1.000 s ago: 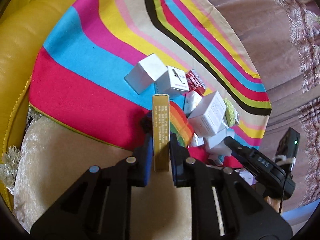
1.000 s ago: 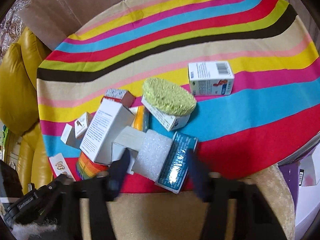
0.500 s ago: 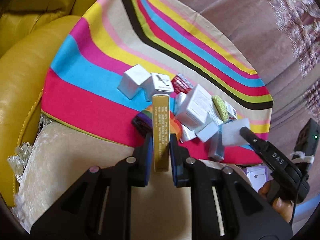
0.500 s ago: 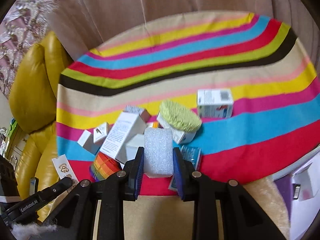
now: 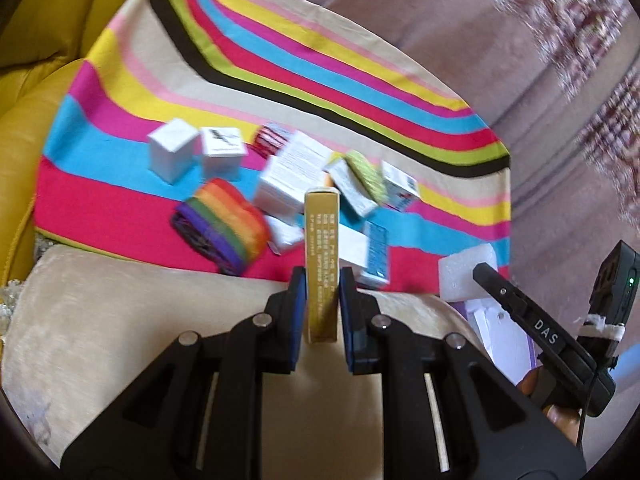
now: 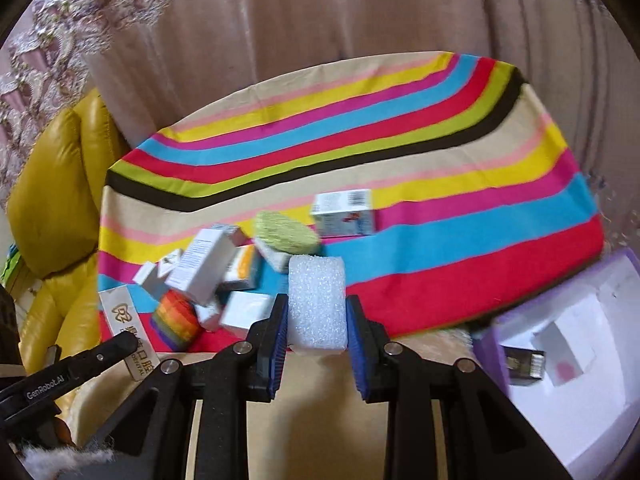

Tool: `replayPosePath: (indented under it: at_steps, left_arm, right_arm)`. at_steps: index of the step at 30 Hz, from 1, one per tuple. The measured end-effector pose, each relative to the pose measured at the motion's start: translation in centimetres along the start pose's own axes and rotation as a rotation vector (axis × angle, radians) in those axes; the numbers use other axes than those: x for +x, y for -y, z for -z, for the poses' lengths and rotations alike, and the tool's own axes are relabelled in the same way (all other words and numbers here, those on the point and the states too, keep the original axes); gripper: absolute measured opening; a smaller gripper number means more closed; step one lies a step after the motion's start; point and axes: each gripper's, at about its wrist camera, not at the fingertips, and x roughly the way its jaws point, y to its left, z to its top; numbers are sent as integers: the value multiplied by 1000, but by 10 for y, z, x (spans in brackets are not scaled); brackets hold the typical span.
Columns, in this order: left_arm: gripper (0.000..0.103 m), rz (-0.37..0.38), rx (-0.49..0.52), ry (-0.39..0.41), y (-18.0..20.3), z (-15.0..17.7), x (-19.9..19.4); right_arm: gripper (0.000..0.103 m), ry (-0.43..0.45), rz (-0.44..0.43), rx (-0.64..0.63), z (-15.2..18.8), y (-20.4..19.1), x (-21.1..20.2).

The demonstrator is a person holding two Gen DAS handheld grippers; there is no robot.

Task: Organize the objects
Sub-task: 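Carry both items into the purple box and open both grippers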

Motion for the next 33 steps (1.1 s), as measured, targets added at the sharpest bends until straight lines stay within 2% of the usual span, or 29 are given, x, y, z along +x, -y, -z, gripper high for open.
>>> replayPosePath:
  at_steps: [11, 17, 21, 33]
  left_arm:
    - [20, 116, 165, -78, 84, 23, 24]
    - [20, 180, 241, -135, 132, 37, 43]
    - [20, 228, 281, -169, 163, 45, 54]
    - [20, 327, 376, -275, 227, 75, 84]
  right_arm:
    - [29, 6, 178, 40, 17, 60, -31]
    - [29, 0, 311, 75, 27, 104, -47]
    - [29, -18, 369, 109, 36, 131, -54]
    - [29, -24, 526, 201, 49, 181, -72]
